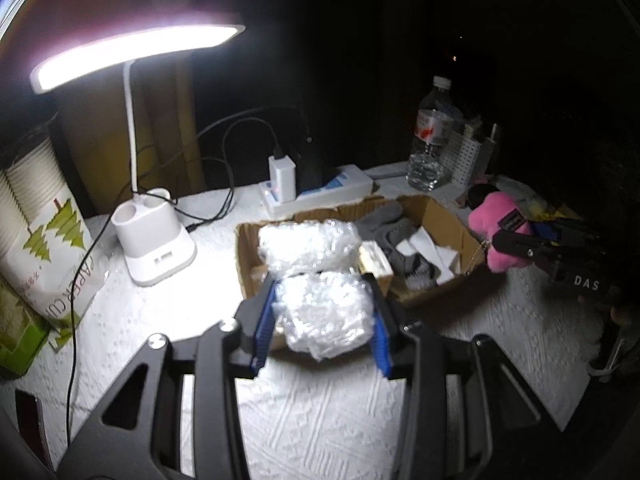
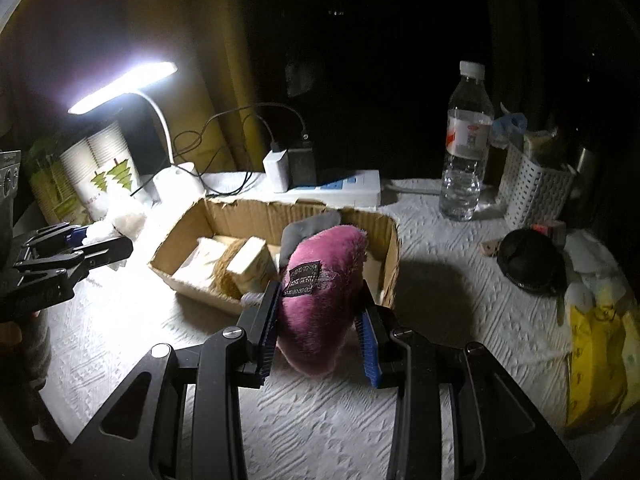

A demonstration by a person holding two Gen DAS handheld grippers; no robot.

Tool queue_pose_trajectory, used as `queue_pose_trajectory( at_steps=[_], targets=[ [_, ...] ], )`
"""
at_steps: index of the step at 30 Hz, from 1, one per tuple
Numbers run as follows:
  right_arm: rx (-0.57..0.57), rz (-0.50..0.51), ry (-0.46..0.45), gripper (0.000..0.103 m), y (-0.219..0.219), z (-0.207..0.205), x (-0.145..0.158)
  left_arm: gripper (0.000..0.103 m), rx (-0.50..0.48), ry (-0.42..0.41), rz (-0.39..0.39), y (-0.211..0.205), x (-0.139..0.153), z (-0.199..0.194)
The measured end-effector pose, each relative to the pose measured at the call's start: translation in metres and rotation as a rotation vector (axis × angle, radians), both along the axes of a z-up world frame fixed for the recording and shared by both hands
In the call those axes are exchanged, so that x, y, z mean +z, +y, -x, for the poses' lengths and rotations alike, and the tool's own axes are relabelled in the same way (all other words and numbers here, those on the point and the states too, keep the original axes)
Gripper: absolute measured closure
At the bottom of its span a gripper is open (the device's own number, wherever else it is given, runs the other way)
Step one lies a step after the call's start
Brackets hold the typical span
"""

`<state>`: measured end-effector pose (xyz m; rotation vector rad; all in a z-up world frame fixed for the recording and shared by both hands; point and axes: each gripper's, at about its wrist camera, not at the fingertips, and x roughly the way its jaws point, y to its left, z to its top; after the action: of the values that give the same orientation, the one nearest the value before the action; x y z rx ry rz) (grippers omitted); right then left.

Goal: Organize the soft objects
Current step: 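Carry the bubble wrap over the box with the left tool while the right tool carries the pink pouch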

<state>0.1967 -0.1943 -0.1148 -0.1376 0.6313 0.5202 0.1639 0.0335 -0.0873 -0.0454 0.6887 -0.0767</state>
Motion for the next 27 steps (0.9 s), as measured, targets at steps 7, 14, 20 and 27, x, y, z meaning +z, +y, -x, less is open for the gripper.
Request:
queue_pose_trajectory(
  at_steps=[7,14,20,27],
  targets=[
    [0.008,-0.009,-0.005,0.066,0.000,-0.021,0.001,0.062,0.003,0.002,-0.001,0.001,0.000,-0.022],
    [0.004,-0.014,0.011,0.066,-0.001,-0.045,-0.007,0.062,0.011,0.024,-0.007,0.003,-0.012,-0.048],
    [-0.004,-0.019,0.049,0.066,-0.003,-0.068,-0.021,0.062,0.020,0.063,-0.002,0.008,-0.034,-0.078],
    [-0.002,0.000,0.088,0.066,0.004,-0.089,-0.041,0.062,0.017,0.130,0.009,0.008,-0.065,-0.103]
  ],
)
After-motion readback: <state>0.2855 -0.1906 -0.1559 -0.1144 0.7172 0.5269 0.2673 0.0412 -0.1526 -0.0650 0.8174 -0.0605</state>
